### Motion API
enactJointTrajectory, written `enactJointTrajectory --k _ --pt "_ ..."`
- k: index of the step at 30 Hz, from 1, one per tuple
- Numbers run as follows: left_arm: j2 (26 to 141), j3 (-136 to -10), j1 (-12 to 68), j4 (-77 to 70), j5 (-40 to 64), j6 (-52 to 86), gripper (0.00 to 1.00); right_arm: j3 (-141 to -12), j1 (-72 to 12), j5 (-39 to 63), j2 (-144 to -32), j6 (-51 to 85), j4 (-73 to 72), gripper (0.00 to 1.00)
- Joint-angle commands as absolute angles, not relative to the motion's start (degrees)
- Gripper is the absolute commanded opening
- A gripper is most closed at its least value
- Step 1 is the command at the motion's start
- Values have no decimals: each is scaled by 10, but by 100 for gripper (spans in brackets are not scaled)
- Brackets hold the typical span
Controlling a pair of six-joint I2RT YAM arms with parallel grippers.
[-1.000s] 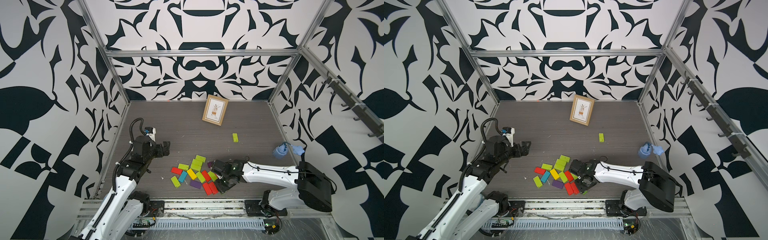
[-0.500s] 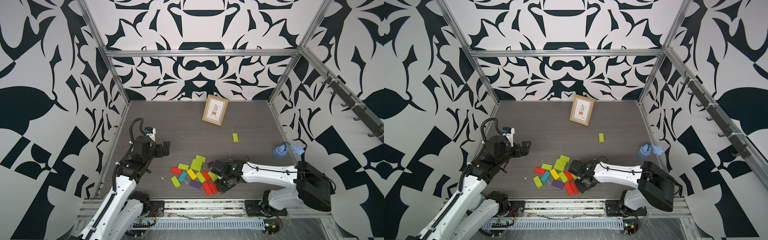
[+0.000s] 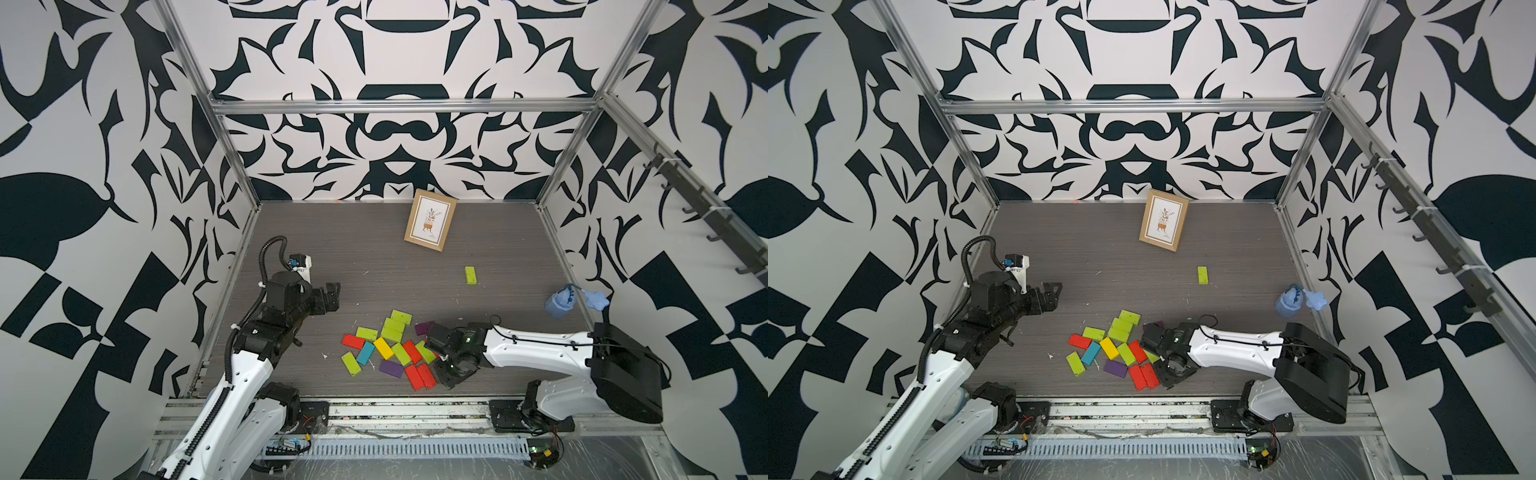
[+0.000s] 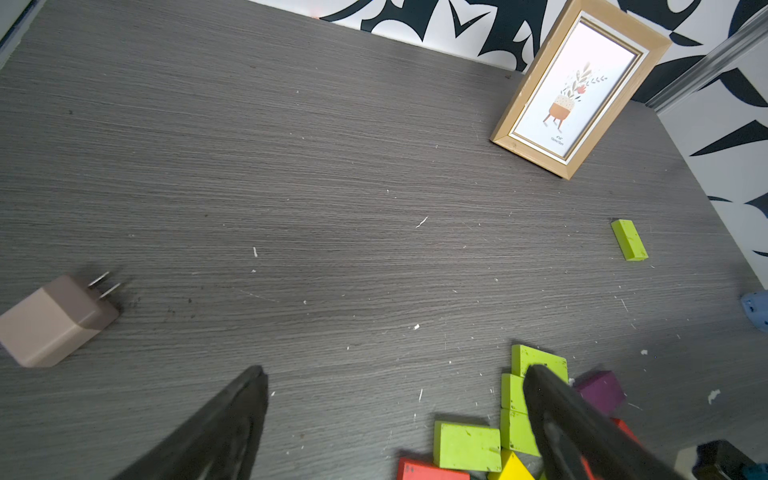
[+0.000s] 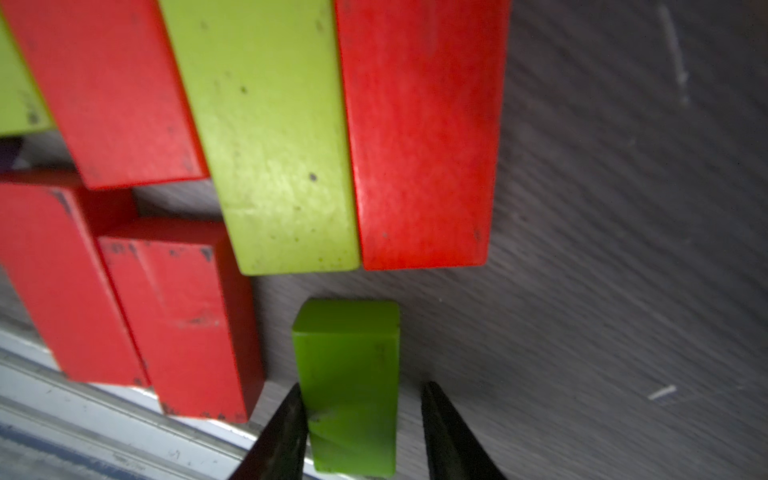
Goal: Assemble the letter t with building blocks
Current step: Pick up the building block from the center of the board.
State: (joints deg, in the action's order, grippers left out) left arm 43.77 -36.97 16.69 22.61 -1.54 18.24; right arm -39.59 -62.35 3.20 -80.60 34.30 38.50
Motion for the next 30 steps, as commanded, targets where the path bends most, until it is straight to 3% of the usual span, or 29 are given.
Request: enactJointTrajectory --k 1,11,26,30 --pt "433 -363 167 236 -17 190 100 -412 -627 21 -820 336 393 47" --pt "433 -362 167 236 -19 189 100 -428 -627 0 -839 325 410 39" --pt "432 -362 167 234 -14 189 100 -514 -605 -63 -777 216 478 1" --pt "428 -363 167 231 -12 189 100 -558 -562 -66 -761 163 494 0"
